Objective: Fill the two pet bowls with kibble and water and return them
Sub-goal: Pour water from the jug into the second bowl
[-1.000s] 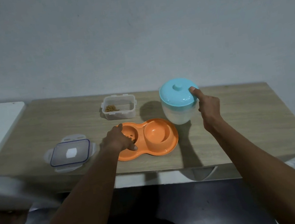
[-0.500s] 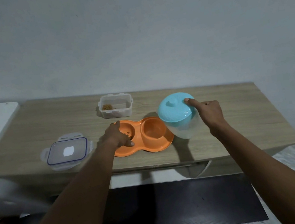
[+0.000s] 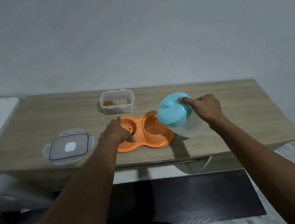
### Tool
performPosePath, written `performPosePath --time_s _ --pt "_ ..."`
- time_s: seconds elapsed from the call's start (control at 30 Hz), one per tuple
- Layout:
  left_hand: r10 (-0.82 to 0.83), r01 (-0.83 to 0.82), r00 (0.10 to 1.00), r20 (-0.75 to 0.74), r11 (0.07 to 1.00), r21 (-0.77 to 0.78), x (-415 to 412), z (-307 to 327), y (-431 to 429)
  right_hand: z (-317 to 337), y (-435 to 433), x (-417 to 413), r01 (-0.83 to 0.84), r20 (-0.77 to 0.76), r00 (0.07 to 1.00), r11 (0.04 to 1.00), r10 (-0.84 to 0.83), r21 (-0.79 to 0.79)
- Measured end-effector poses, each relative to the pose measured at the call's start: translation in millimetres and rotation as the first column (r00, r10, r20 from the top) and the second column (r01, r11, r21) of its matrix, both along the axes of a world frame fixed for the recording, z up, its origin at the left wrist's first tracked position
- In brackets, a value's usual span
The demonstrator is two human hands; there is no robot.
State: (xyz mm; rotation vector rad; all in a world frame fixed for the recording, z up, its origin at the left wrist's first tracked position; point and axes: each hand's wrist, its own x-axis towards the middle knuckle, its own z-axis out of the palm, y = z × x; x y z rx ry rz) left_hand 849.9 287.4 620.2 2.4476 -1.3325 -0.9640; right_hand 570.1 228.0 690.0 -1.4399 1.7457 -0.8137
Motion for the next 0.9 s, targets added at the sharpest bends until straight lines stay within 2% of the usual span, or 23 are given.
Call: performPosePath --time_s 0.23,0.9 --pt "0.009 -0.009 1.0 0.001 1.0 0.005 -1 0 -1 2 2 3 -0.012 -0.09 0.996 1.0 0.011 -0.01" --pt "0.005 -0.005 1.0 -0.002 1.0 -0.004 -1 -4 -3 11 8 -5 -0.006 -0.119 0.993 1.0 0.002 -0.027"
